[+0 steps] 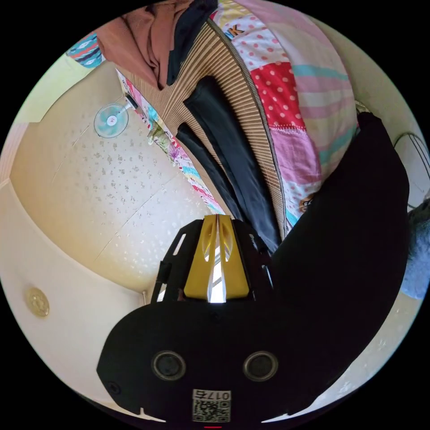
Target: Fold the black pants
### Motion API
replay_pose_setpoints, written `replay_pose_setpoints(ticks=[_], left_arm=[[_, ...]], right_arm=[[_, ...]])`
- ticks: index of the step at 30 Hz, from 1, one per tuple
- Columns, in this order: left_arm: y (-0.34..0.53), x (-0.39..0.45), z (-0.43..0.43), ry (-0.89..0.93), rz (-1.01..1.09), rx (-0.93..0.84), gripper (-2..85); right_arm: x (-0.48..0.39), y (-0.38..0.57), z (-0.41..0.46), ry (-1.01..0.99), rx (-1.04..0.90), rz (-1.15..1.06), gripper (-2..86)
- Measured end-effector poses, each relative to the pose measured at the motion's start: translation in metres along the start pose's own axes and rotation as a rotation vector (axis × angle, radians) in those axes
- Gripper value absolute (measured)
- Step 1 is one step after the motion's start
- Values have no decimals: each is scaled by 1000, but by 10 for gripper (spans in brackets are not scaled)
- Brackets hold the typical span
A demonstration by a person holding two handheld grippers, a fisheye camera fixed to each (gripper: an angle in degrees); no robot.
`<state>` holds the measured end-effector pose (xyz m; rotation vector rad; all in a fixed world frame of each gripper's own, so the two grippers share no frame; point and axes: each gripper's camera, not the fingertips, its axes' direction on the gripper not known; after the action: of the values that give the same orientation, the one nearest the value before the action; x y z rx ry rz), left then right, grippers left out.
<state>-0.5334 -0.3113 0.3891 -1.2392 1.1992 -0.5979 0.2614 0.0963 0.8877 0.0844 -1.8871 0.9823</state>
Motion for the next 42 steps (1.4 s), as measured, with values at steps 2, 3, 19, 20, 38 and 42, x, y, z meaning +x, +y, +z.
replay_pose_setpoints(ticks=[2,3,19,20,38,42], left_arm=[[19,-14,-7,10,-21,-19,12],[33,-22,-12,8,-38,-23,11],[64,-44,-34,146,-285,129,119],[64,-41,-32,130,-287,122,107],[122,81,-53,295,101,138,7],[84,157,-61,213,242,133,6]], right_arm=[[-10,-2,-4,1,-7,-4,10],[-18,-5,-5,27,-22,-8,13],[-80,-73,54,377,22,0,134],[-82,-76,56,379,25,0,136],[-125,-82,92,406,52,-170,19],[-188,-84,150,324,-45,-360,8]])
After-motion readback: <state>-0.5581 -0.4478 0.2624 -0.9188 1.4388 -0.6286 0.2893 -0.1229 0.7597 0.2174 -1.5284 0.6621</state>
